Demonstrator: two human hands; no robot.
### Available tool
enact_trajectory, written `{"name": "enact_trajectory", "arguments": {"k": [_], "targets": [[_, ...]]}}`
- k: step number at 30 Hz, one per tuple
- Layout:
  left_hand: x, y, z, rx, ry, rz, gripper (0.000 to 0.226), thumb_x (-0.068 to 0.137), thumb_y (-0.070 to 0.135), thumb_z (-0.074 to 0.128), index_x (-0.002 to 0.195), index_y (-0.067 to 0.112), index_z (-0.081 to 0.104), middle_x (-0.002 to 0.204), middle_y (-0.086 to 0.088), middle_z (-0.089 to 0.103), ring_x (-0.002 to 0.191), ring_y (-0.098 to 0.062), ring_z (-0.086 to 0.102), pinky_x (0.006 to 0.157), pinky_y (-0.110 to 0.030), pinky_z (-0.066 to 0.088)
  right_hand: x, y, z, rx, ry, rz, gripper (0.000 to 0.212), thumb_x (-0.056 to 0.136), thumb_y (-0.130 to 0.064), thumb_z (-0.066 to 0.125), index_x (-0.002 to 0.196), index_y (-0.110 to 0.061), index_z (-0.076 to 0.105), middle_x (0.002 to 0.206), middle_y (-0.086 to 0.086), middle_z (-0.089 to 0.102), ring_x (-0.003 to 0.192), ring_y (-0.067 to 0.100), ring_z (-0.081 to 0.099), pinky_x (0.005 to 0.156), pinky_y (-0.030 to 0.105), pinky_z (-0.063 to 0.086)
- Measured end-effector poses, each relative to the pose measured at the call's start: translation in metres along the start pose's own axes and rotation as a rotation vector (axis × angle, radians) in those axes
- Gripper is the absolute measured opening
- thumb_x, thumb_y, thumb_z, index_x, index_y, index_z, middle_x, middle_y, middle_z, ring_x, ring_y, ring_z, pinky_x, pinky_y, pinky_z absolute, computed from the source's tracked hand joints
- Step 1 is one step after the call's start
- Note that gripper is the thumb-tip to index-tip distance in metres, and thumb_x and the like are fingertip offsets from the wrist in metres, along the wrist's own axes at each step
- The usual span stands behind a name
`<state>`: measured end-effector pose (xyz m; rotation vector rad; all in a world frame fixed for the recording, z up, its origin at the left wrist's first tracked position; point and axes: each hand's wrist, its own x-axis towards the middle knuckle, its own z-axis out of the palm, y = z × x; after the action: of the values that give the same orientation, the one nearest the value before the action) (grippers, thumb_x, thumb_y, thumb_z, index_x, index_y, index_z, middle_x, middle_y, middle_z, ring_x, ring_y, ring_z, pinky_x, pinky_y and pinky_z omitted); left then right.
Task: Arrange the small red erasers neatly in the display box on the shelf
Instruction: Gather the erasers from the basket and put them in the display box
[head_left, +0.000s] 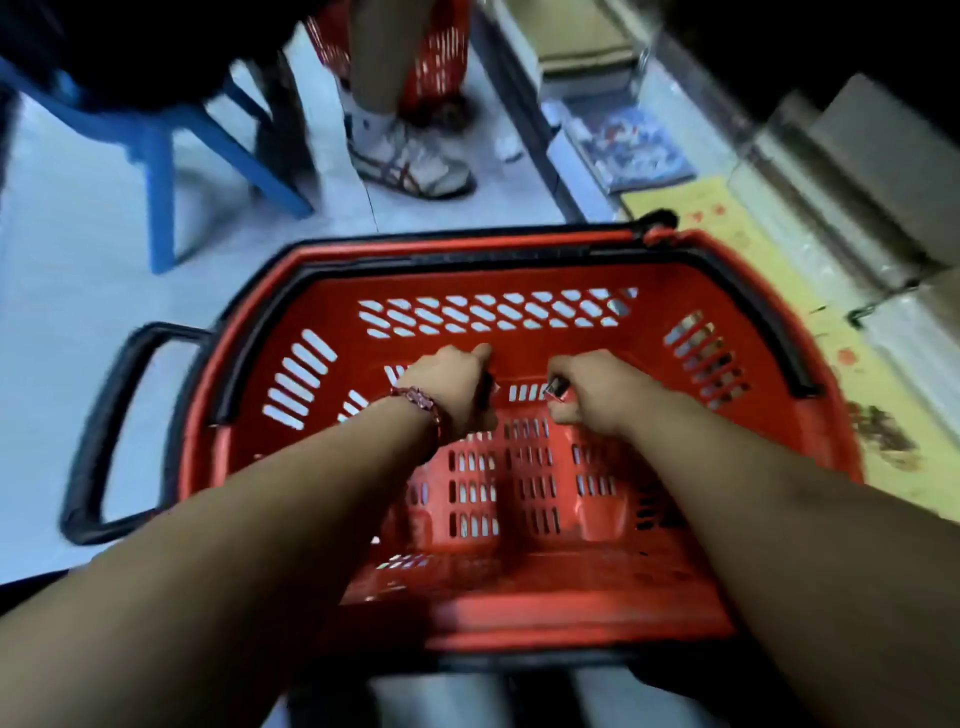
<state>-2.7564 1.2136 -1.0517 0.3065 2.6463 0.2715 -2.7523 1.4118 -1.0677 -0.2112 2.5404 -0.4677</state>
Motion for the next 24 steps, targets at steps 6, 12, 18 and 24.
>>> {"name": "enact_trajectory", "arguments": {"k": [6,12,18,24], "targets": [[-0.107,0.035,-0.082,0.1,0.213,0.078,0.045,0.084,0.034,0.07,0.121,0.016,0.051,0.114,-0.018,0.067,0.104,-0.041,0.066,0.076,-0.04,0.051,-0.122,-0.045,-0.075,-0.041,0.247,-0.033,0.031,0.092,-0.027,0.072,0.117,-0.012,0.065,0.119,0.012,0.07,0.112,0.03,0.064,0.078,0.025,0.038],[-0.203,0.086,-0.133,0.318,0.329,0.223,0.045,0.081,0.035,0.072,0.12,0.023,0.052,0.107,-0.015,0.067,0.096,-0.04,0.067,0.065,-0.037,0.048,-0.244,-0.059,-0.117,-0.056,0.412,-0.035,0.04,0.09,-0.031,0.075,0.125,-0.015,0.061,0.127,0.012,0.066,0.115,0.031,0.061,0.094,0.033,0.047],[-0.245,0.131,-0.163,0.279,0.449,0.308,0.045,0.081,0.031,0.073,0.118,0.018,0.05,0.109,-0.017,0.066,0.097,-0.042,0.066,0.069,-0.037,0.048,-0.324,-0.059,-0.137,-0.073,0.519,0.031,0.039,0.088,-0.033,0.077,0.12,-0.013,0.065,0.12,0.012,0.07,0.115,0.03,0.063,0.084,0.027,0.043],[-0.259,0.18,-0.157,0.315,0.463,0.445,0.046,0.084,0.034,0.072,0.121,0.016,0.051,0.115,-0.014,0.067,0.104,-0.038,0.065,0.07,-0.034,0.044,-0.375,-0.045,-0.14,-0.073,0.586,0.156,0.029,0.088,-0.035,0.075,0.11,-0.02,0.065,0.114,0.008,0.069,0.101,0.029,0.065,0.089,0.038,0.055]]}}
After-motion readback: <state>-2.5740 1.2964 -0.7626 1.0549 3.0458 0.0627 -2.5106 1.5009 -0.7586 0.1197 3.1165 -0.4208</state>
